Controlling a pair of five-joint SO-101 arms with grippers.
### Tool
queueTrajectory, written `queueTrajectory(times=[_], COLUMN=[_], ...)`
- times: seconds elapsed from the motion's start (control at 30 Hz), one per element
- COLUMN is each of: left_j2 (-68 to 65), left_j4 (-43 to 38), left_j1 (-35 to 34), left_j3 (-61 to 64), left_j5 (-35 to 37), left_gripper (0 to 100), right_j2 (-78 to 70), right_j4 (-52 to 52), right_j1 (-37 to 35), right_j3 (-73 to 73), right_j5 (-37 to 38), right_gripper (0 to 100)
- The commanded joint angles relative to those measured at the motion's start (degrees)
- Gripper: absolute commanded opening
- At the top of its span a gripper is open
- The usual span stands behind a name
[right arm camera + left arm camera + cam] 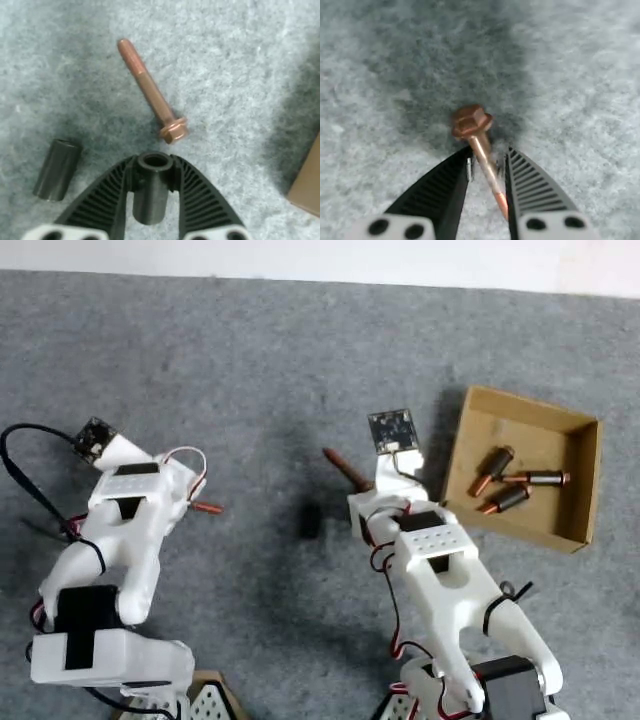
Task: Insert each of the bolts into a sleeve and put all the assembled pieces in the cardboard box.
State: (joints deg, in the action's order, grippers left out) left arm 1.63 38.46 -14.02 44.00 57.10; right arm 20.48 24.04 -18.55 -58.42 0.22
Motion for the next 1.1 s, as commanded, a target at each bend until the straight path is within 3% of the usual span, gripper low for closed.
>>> queueTrajectory(times=[0.0, 0.47, 0.73, 0.93, 1.07], left_j2=[0.04, -5.05, -17.54, -20.18, -20.35], left_j4=[-0.35, -0.09, 19.87, 21.27, 21.36], left_j1=[-1.01, -1.01, -2.15, -4.62, -4.7], left_j3=[-0.75, -5.67, -23.87, -26.51, -26.51], left_j5=[0.09, 0.0, 0.18, 0.18, 0.18], left_gripper=[10, 10, 9, 9, 0], right_j2=[2.07, 2.07, 2.07, 2.07, 2.07], right_j4=[-1.27, -1.27, -1.27, -1.27, -1.27], right_j1=[0.22, 0.22, 0.22, 0.22, 0.22], right_j3=[0.31, 0.31, 0.31, 0.31, 0.31], right_j5=[0.62, 0.62, 0.62, 0.62, 0.62], right_gripper=[0.9, 0.9, 0.9, 0.9, 0.9])
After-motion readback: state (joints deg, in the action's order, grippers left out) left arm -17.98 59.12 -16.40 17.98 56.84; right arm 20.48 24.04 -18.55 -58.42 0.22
